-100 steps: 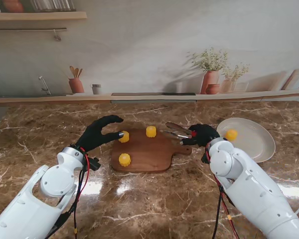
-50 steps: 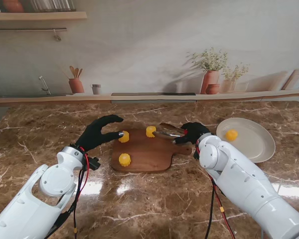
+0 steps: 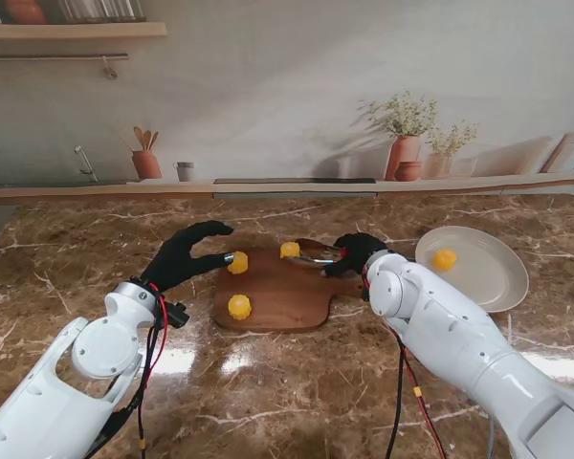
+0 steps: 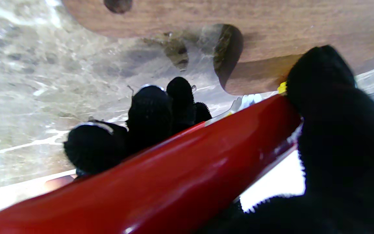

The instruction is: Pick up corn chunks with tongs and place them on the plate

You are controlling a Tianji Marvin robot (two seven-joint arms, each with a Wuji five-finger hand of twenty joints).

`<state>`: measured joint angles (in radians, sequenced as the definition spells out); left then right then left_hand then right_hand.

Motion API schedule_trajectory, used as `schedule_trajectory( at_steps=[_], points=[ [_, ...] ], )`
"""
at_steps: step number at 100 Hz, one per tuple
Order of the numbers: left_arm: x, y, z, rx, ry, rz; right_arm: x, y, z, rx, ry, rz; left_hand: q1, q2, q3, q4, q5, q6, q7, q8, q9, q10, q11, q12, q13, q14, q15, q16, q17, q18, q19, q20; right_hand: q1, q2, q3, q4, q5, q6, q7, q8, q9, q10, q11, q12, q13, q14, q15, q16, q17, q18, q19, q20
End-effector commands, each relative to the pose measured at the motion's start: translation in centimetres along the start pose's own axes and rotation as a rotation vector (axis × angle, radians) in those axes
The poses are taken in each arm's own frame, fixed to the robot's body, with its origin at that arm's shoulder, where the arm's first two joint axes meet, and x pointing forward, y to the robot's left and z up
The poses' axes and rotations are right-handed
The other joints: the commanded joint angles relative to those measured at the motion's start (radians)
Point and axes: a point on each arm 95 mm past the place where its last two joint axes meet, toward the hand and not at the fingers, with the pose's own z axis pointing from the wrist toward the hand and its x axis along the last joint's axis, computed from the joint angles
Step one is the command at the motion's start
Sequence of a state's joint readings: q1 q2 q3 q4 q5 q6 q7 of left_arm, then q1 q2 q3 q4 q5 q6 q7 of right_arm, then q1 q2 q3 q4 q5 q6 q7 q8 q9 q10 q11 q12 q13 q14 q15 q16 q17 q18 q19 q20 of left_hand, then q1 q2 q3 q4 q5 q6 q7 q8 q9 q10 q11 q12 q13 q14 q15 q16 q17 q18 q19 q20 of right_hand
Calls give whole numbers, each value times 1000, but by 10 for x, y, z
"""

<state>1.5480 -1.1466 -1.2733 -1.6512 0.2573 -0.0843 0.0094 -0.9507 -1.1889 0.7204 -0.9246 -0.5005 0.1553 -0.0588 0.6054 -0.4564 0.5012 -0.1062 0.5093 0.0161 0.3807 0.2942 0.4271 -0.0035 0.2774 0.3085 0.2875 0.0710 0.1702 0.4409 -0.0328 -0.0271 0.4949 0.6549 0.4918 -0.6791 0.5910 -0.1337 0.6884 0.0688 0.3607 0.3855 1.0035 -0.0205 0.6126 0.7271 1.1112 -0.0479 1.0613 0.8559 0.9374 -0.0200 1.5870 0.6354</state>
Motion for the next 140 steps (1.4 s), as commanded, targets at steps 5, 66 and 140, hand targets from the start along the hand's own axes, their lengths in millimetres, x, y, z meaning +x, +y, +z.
schedule_trajectory(
  at_steps=[5, 66, 140],
  points=[
    [-2, 0, -3, -2, -8, 6, 7, -6, 3, -1, 25, -4, -15, 21, -35, 27, 9, 3, -19, -2, -22, -29, -14, -12, -30, -57, -34, -12, -12, -54, -40, 20, 62, 38, 138, 29, 34, -65, 41, 28, 53, -70, 37, 24, 62, -64, 72, 23, 69, -122, 193, 12],
    [-2, 1, -6, 9, -7, -3, -26, 20, -30, -137, 3, 67, -11, 26, -40, 28, 8, 6, -22, -2, -23, -27, -15, -11, -32, -56, -34, -12, -14, -56, -52, 28, 257, 156, 397, -31, 167, -291, 441, -199, 206, -62, -62, 82, 126, 8, 70, 8, 104, -60, 255, 23],
    [-1, 5, -2, 9, -13, 0, -207, 65, -111, -304, -615, -13, -10, 24, -38, 28, 9, 6, -21, -1, -24, -27, -15, -11, -34, -57, -35, -12, -13, -58, -59, 35, 258, 165, 383, -32, 152, -271, 438, -223, 202, -55, -59, 88, 122, 0, 75, 15, 98, -65, 246, 18]
  ],
)
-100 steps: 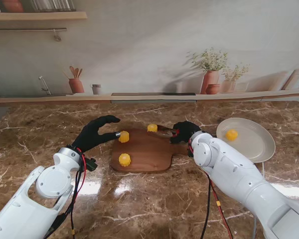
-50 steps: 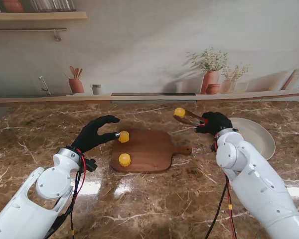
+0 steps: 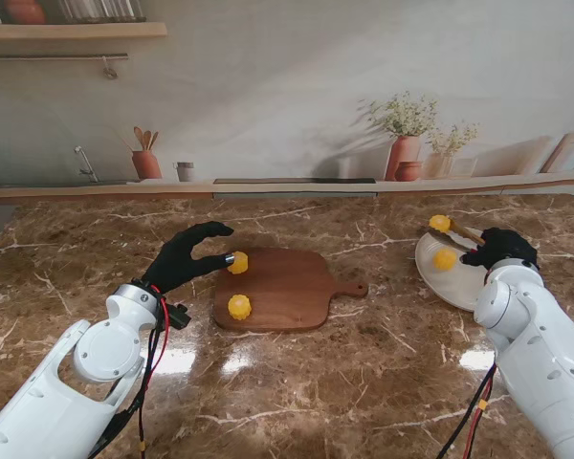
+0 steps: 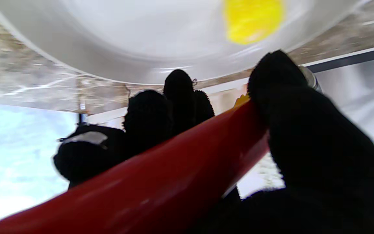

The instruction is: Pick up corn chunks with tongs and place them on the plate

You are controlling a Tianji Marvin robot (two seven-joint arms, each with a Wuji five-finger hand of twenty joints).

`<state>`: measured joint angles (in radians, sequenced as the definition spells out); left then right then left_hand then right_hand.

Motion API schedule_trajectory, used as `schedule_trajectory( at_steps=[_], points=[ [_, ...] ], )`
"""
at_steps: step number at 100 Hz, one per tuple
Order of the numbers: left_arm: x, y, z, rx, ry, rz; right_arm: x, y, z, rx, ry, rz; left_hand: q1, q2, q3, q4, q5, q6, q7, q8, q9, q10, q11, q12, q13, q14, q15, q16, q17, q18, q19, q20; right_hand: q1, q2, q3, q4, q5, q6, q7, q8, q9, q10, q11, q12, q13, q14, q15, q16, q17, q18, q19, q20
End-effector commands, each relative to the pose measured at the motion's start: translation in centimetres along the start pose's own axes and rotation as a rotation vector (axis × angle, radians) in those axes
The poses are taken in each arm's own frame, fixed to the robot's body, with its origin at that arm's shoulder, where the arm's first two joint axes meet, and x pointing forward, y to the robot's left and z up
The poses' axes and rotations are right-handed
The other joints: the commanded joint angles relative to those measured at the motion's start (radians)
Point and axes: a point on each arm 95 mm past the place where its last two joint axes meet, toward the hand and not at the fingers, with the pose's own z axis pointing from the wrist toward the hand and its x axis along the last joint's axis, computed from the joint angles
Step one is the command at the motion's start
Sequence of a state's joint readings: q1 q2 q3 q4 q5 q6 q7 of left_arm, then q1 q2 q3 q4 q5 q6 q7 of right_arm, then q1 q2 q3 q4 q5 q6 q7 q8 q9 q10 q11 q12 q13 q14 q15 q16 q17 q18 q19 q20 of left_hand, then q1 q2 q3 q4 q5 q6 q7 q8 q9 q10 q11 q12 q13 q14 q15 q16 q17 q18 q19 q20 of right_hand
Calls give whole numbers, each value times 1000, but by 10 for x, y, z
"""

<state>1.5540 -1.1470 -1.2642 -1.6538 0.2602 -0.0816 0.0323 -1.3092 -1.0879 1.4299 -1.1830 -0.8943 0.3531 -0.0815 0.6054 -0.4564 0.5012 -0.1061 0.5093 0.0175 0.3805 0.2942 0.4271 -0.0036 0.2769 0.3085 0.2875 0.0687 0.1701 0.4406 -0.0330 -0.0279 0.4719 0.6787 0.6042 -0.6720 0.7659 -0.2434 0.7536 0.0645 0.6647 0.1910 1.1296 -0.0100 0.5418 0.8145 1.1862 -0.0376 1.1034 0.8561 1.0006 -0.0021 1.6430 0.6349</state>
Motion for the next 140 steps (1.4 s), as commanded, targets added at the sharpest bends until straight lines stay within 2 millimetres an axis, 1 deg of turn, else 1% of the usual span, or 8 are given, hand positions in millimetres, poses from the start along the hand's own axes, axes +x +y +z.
schedule_trajectory(
  at_steps=[1, 14, 20, 26, 31, 60, 95, 140],
  points=[
    [-1, 2, -1, -2, -12, 1, -22, -1, 5, 11, -73, -6, -10, 24, -38, 28, 8, 5, -21, -1, -24, -27, -15, -11, -34, -54, -35, -12, -13, -57, -36, 12, 145, 158, 208, 78, 86, -266, 134, -29, 76, -66, 12, 1, 47, -10, 33, 15, 34, -83, 190, 18],
    [-1, 2, -1, -5, -17, 6, -36, -6, 9, 19, -128, -5, -11, 24, -37, 27, 9, 4, -21, -1, -24, -26, -15, -11, -34, -54, -34, -12, -13, -57, -37, 12, 142, 158, 197, 74, 71, -254, 128, -37, 72, -64, 11, 0, 48, -14, 33, 14, 32, -87, 185, 16],
    [-1, 2, 0, -8, -19, 12, -39, -8, 9, 31, -143, 4, -12, 24, -38, 27, 9, 4, -21, -1, -24, -28, -15, -11, -34, -54, -34, -12, -13, -57, -38, 13, 105, 90, 208, 75, 34, -180, 86, -74, 66, -60, 8, -3, 47, -19, 30, 10, 34, -98, 178, 12],
    [-1, 2, 0, -11, -19, 12, -42, -10, 8, 48, -148, -2, -11, 24, -38, 27, 9, 5, -21, -1, -24, -28, -15, -11, -34, -55, -34, -12, -14, -57, -39, 13, 35, -20, 258, 66, 52, -105, -148, 67, 33, -54, -4, 15, 30, -33, 24, 12, 30, -121, 169, 6],
    [-1, 2, 0, -12, -19, 11, -42, -11, 7, 53, -142, -7, -11, 24, -37, 27, 8, 4, -22, -1, -24, -27, -15, -11, -35, -55, -35, -12, -14, -58, -40, 12, -2, -67, 271, 71, 44, -81, -197, 106, 15, -54, 0, 20, 25, -40, 25, 13, 30, -124, 168, 5],
    [2, 3, 2, -23, -12, 13, -32, -8, -8, 33, -64, 4, -11, 24, -37, 28, 7, 3, -22, -1, -25, -27, -15, -11, -35, -55, -35, -12, -14, -59, -44, 14, -76, -37, 124, 135, -11, -26, -265, 165, -64, -45, 45, -28, -3, -47, 40, 21, 19, -143, 166, 8],
    [4, 2, 6, -40, 0, 15, 44, -4, -67, 73, 293, 66, -11, 24, -37, 28, 6, 4, -21, -1, -27, -29, -15, -12, -37, -56, -36, -13, -14, -58, -47, 16, -88, -34, 149, 130, 9, -28, -262, 176, -47, -46, 44, -34, 8, -51, 43, 17, 33, -151, 171, 5],
    [6, 1, 8, -51, 17, 12, 145, -57, -126, 328, 678, 144, -13, 21, -34, 27, 7, 4, -20, -1, -27, -31, -14, -13, -39, -58, -37, -13, -13, -59, -53, 17, -133, -24, 124, 159, -7, -12, -281, 182, -60, -46, 30, -66, -2, -52, 34, 17, 28, -153, 168, 1]
  ],
)
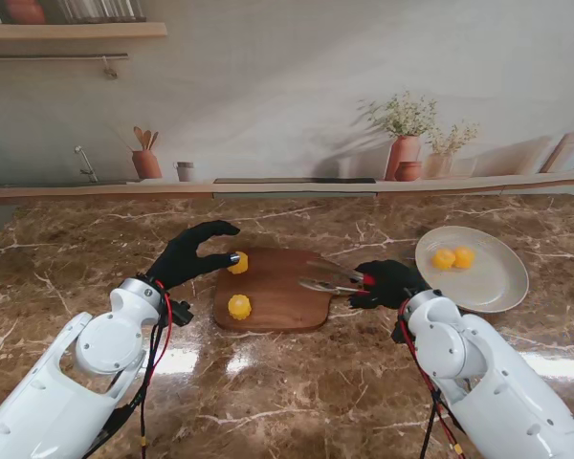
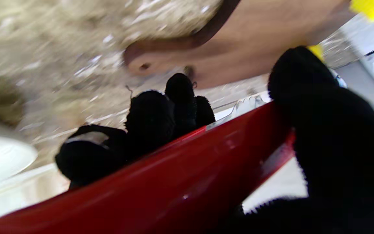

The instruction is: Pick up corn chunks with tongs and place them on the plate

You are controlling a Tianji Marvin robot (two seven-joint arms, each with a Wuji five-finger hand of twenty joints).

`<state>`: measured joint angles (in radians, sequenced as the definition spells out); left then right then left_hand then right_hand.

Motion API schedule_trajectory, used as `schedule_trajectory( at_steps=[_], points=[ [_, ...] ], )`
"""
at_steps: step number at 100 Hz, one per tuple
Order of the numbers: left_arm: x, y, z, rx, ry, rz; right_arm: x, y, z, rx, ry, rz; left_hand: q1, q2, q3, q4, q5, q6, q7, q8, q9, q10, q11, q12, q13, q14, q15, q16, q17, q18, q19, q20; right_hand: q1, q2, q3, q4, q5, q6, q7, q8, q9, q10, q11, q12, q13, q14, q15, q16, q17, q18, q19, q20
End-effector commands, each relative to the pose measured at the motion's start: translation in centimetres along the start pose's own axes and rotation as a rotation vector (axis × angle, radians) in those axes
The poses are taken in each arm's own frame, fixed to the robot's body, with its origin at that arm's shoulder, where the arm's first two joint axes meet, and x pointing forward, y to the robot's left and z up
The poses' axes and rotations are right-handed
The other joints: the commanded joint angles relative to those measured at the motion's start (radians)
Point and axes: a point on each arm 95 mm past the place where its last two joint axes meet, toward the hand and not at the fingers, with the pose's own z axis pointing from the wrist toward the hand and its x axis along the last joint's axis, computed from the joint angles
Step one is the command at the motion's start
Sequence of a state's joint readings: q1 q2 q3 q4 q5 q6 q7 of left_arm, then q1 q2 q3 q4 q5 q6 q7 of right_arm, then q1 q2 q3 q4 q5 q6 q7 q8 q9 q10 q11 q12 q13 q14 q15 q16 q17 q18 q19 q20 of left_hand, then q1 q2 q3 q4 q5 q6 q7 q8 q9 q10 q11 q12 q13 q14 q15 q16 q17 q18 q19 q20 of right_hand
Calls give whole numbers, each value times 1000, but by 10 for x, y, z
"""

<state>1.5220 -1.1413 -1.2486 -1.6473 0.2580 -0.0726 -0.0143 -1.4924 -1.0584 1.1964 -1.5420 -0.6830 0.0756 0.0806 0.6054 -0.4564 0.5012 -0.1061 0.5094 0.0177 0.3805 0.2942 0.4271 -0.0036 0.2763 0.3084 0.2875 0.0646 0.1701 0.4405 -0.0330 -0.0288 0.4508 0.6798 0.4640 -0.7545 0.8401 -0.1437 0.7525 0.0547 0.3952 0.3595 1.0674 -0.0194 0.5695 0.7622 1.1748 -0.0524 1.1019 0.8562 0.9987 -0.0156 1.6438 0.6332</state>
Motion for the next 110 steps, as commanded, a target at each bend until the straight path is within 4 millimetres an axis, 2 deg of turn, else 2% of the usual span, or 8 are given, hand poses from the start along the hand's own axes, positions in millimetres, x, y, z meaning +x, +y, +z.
schedule_trajectory(
  at_steps=[1, 38, 75, 110],
  points=[
    [1, 1, 0, -6, 7, 0, 13, -16, 5, 54, 44, 19, -13, 22, -34, 27, 6, 4, -20, -1, -28, -30, -14, -13, -39, -54, -37, -13, -13, -59, -32, 15, 8, 58, 47, 59, -7, -3, -12, 13, 2, -36, 2, -15, 9, -38, 35, 17, 29, -140, 167, 3],
    [1, -1, -1, -9, 18, 10, 48, -46, 17, 70, 141, -156, -13, 22, -33, 27, 6, 5, -21, -2, -27, -29, -14, -13, -39, -53, -37, -13, -13, -58, -33, 17, 13, 73, -40, 71, -30, 13, -27, 20, -21, -39, 20, -18, 6, -55, 47, 30, 39, -167, 162, 8],
    [2, -2, -3, -3, 26, 17, 75, -53, 28, 65, 143, -258, -13, 22, -35, 27, 6, 4, -20, -1, -26, -31, -14, -12, -39, -55, -37, -14, -13, -60, -35, 17, -1, 101, -156, 99, -66, 25, -50, 21, -59, -41, 19, -19, -2, -73, 53, 33, 49, -199, 167, 18],
    [1, -4, -8, 9, 27, 26, 94, -64, 40, 97, 139, -275, -13, 20, -32, 27, 8, 3, -19, -1, -25, -29, -13, -12, -38, -55, -37, -14, -13, -60, -37, 17, -18, 100, -192, 107, -83, 18, -57, 26, -86, -47, 27, -12, -7, -84, 60, 38, 54, -221, 171, 26]
  ],
)
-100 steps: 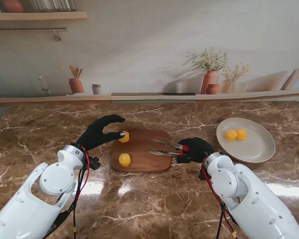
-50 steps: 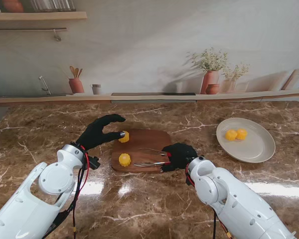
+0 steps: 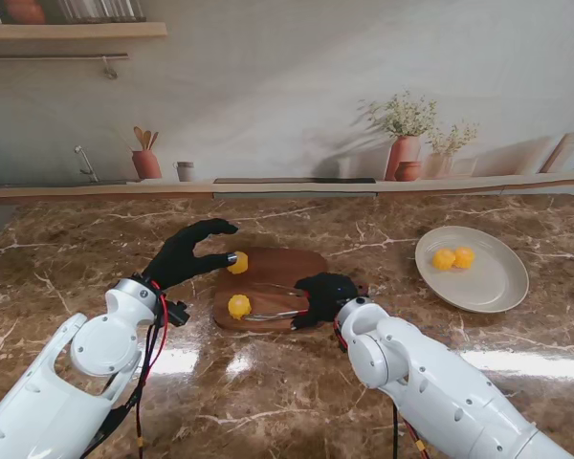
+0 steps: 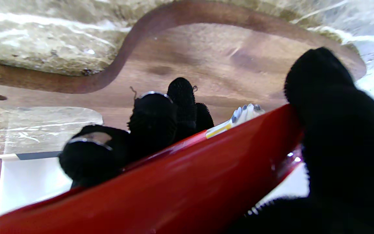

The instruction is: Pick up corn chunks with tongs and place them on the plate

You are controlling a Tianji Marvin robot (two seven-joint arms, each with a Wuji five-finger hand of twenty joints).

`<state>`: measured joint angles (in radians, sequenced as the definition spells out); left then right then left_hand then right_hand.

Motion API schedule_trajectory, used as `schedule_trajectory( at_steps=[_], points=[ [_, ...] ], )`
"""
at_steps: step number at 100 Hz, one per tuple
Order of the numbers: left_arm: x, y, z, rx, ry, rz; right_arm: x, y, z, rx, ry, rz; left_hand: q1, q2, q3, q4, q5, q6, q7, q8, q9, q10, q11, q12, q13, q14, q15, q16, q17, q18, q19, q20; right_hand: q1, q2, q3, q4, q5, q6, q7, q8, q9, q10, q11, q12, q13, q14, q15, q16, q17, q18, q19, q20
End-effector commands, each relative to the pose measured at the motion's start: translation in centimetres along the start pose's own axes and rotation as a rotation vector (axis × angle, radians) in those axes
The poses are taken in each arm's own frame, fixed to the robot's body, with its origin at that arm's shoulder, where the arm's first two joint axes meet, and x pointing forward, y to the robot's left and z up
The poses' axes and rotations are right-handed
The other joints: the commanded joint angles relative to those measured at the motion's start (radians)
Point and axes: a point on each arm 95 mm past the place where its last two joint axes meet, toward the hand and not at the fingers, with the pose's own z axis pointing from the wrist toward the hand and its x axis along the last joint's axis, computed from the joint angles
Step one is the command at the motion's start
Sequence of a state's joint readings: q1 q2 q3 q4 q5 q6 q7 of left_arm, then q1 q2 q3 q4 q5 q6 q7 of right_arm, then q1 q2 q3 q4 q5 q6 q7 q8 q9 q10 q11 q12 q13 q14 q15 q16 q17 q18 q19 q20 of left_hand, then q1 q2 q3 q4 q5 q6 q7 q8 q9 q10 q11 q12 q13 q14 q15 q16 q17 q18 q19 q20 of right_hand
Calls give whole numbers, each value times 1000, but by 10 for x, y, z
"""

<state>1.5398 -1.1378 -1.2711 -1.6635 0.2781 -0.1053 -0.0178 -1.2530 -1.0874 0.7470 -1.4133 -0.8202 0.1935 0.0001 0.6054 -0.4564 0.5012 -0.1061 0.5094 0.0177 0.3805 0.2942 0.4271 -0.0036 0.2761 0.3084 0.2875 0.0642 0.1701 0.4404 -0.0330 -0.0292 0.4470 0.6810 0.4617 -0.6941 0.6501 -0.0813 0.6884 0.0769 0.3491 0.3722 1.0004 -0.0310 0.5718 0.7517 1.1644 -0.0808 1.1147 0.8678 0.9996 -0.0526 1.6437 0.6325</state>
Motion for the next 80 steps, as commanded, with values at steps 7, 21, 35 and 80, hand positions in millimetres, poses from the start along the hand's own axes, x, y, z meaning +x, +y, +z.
schedule_trajectory(
  at_steps=[7, 21, 35, 80],
  points=[
    [-1, 0, -4, 1, -2, 7, 10, -6, 5, 26, 14, 12, -13, 21, -32, 27, 8, 3, -19, -1, -25, -29, -14, -13, -37, -56, -37, -14, -13, -60, -34, 16, -19, 41, -6, 44, -21, -7, -12, 15, -21, -38, 25, -1, 3, -56, 47, 26, 54, -185, 171, 27],
    [-3, -1, -6, 6, -3, 9, 15, -9, 6, 24, 17, 4, -14, 20, -32, 26, 8, 3, -19, -1, -24, -30, -14, -13, -38, -54, -37, -14, -14, -60, -35, 16, -20, 42, -11, 42, -28, -6, -16, 16, -26, -39, 24, -1, 1, -57, 47, 27, 54, -190, 171, 29],
    [-3, -1, -8, 8, -4, 10, 17, -10, 7, 14, 20, -25, -14, 21, -33, 26, 9, 3, -19, -1, -24, -27, -14, -12, -39, -54, -37, -14, -14, -60, -36, 16, -14, 42, -15, 39, -29, -10, -18, 19, -28, -42, 26, 0, 1, -65, 54, 30, 57, -193, 177, 33],
    [0, -2, -12, 12, -8, 12, 18, -9, 7, 22, 90, -36, -13, 28, -42, 28, 6, 5, -23, 0, -29, -21, -16, -11, -45, -53, -40, -15, -17, -61, -47, 16, 260, 298, 232, -97, 65, -288, 316, -192, 149, -59, 25, 118, 71, -11, 122, 31, 105, -122, 266, 62]
  ],
)
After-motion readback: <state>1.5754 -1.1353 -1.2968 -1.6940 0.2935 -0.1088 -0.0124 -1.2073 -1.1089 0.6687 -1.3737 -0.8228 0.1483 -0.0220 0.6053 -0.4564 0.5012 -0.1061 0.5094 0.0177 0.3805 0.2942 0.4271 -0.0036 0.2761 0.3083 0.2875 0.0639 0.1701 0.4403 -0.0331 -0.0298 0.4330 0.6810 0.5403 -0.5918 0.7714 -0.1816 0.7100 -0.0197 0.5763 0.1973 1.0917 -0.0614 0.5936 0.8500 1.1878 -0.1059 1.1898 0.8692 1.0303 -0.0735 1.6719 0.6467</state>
